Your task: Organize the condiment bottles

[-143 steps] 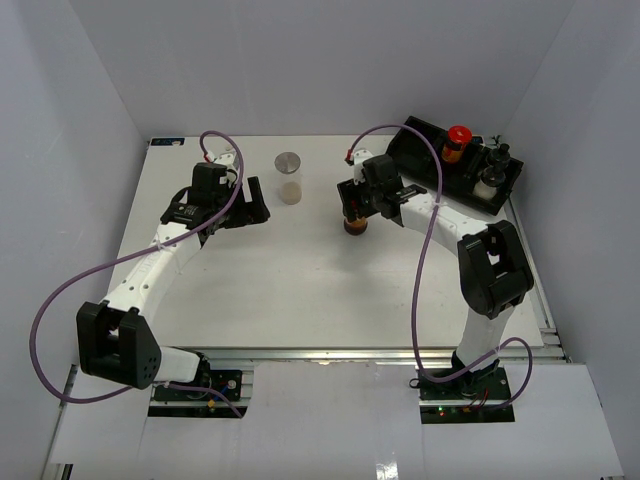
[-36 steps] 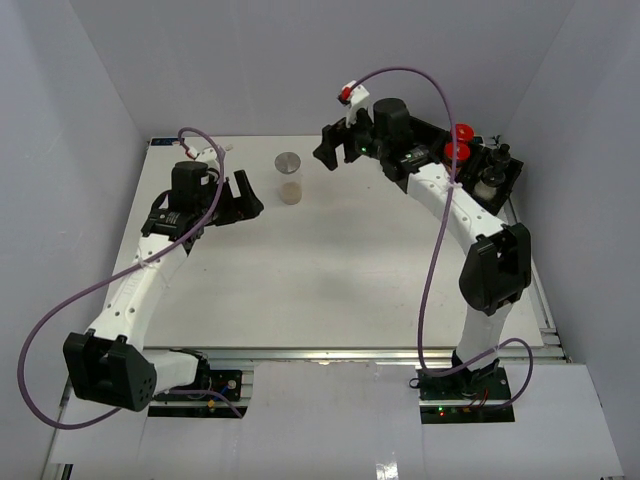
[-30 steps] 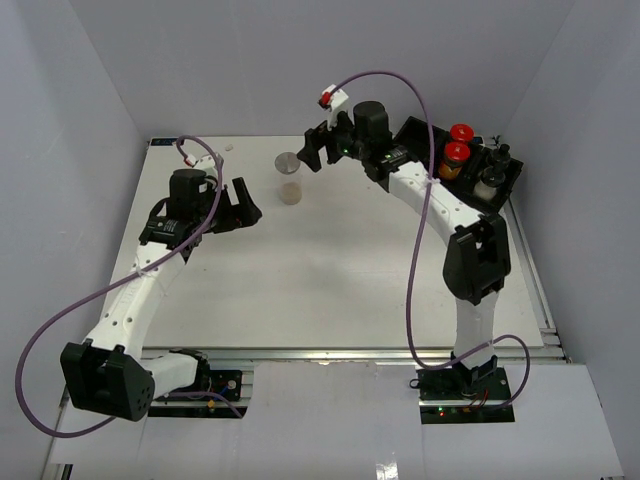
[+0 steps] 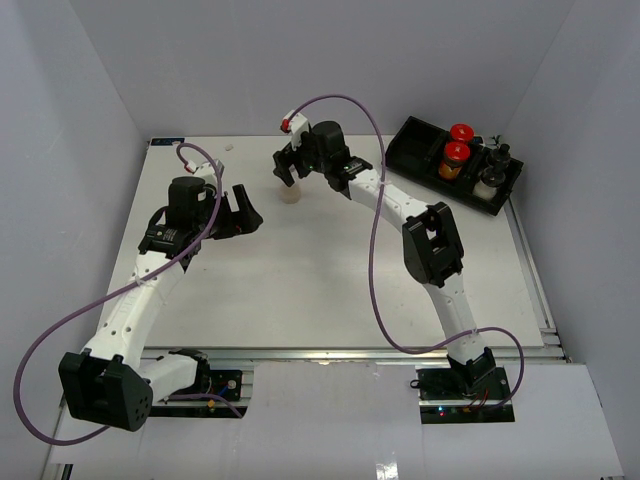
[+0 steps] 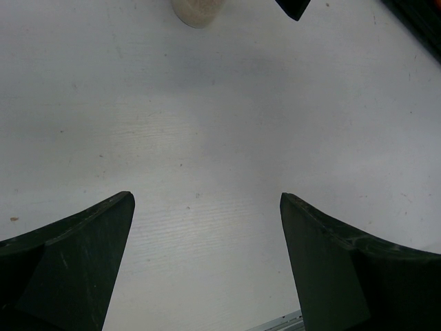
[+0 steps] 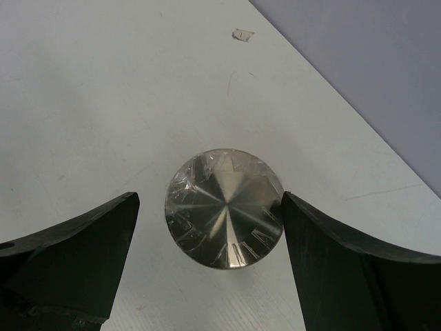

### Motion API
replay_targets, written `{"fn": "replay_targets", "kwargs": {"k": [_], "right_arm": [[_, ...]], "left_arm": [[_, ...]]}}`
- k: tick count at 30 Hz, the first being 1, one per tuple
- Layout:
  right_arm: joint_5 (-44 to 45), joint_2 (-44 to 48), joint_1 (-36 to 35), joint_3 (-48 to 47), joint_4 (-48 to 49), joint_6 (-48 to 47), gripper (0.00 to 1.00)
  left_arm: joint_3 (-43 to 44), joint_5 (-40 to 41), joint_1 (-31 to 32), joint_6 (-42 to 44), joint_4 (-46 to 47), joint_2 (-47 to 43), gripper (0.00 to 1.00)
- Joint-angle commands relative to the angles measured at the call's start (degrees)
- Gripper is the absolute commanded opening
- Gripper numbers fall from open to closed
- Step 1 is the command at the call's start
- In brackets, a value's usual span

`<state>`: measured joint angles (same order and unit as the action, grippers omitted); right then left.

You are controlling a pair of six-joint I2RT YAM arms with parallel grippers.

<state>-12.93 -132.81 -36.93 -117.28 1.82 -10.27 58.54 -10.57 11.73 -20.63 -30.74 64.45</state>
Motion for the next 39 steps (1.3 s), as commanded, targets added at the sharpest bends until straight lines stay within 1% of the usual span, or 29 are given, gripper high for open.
{"fn": "replay_targets", "kwargs": {"k": [1, 4, 17, 23, 28, 39], "right_arm": [[3.2, 0.6, -0.6, 2.3, 4.1, -2.2, 0.90], [3.8, 2.2, -0.8, 4.7, 5.8, -2.7, 0.90], [9.4, 3.5, -1.8, 6.3, 8.4, -5.3, 0.90], [10.9, 6.3, -1.8, 10.2, 11.5, -6.6, 0.90], [11.4, 6.5, -1.8, 9.9, 11.3, -7.4, 0.90], [11.8, 3.6, -1.8, 6.8, 9.9, -8.5, 0.90]], "left_arm": [[-0.1, -0.1, -0.3, 0.4, 2.0, -0.2, 0.98], [-0.2, -0.1, -0.3, 0.3, 2.2, -0.2, 0.98], [-0.3, 0.3, -0.3, 0.7, 2.1, -0.2, 0.98], [-0.4, 0.1, -0.3, 0.8, 2.3, -0.3, 0.98], [-0.5, -0.3, -0.3, 0.8, 2.2, -0.4, 0.98], [-0.7, -0.2, -0.3, 1.0, 2.2, -0.5, 0.98]]}}
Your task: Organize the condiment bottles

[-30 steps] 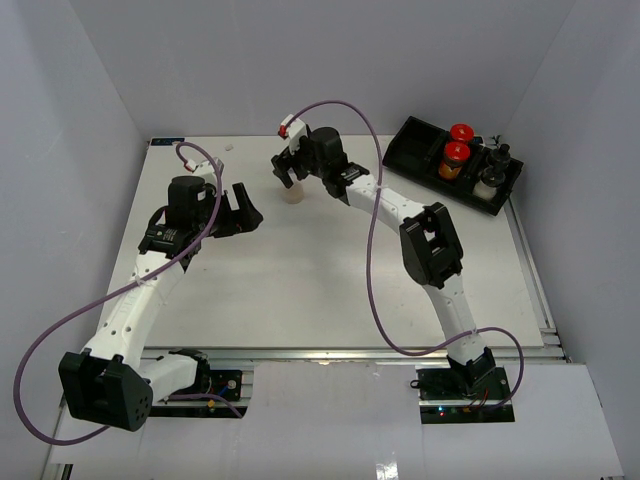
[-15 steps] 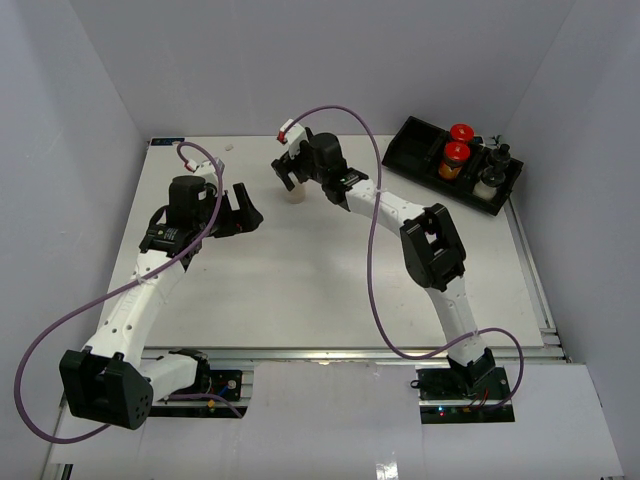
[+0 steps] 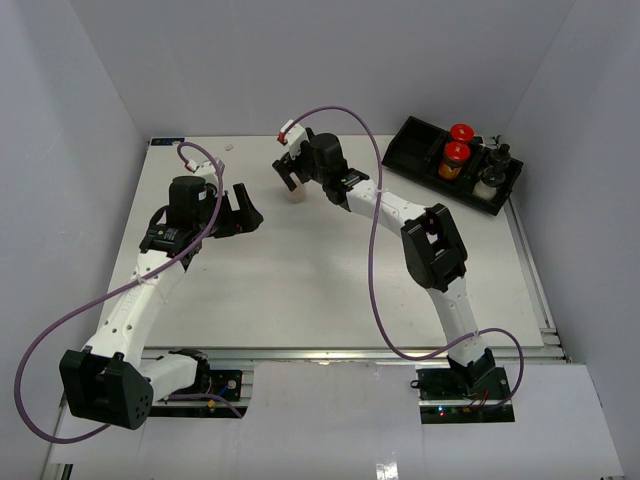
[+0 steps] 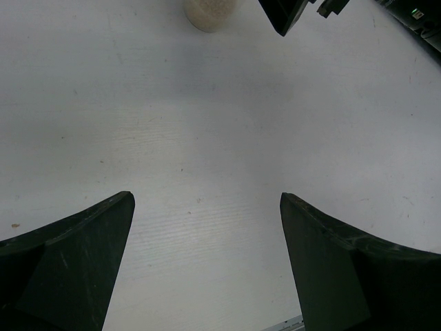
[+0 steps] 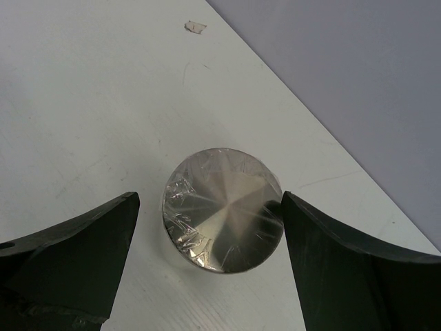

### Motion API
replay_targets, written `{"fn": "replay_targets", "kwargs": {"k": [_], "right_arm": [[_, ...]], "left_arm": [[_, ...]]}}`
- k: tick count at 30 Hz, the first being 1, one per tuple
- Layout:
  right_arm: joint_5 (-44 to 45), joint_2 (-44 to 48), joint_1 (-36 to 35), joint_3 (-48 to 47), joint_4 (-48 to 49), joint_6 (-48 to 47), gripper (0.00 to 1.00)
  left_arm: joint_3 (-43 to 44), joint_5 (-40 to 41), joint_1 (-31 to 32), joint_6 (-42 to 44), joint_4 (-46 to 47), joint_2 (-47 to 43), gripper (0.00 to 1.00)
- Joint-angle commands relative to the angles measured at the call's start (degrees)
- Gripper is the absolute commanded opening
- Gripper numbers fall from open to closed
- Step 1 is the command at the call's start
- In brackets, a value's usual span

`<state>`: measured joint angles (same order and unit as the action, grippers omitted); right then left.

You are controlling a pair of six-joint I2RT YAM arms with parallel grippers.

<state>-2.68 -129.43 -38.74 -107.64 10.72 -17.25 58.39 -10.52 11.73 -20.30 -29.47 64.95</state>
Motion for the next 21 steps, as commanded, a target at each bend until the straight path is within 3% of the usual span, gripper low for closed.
{"fn": "replay_targets", "kwargs": {"k": [1, 21], "right_arm": [[1.7, 0.0, 0.0, -2.9, 1.1, -1.6, 0.90], [-1.7, -2.9, 0.6, -5.9, 0.6, -0.7, 0.90]], "left_arm": [[-0.6, -0.3, -0.3, 0.7, 1.0, -0.9, 0.98], [0.1, -0.5, -0.3, 1.1, 1.1, 0.0, 0.98]]}}
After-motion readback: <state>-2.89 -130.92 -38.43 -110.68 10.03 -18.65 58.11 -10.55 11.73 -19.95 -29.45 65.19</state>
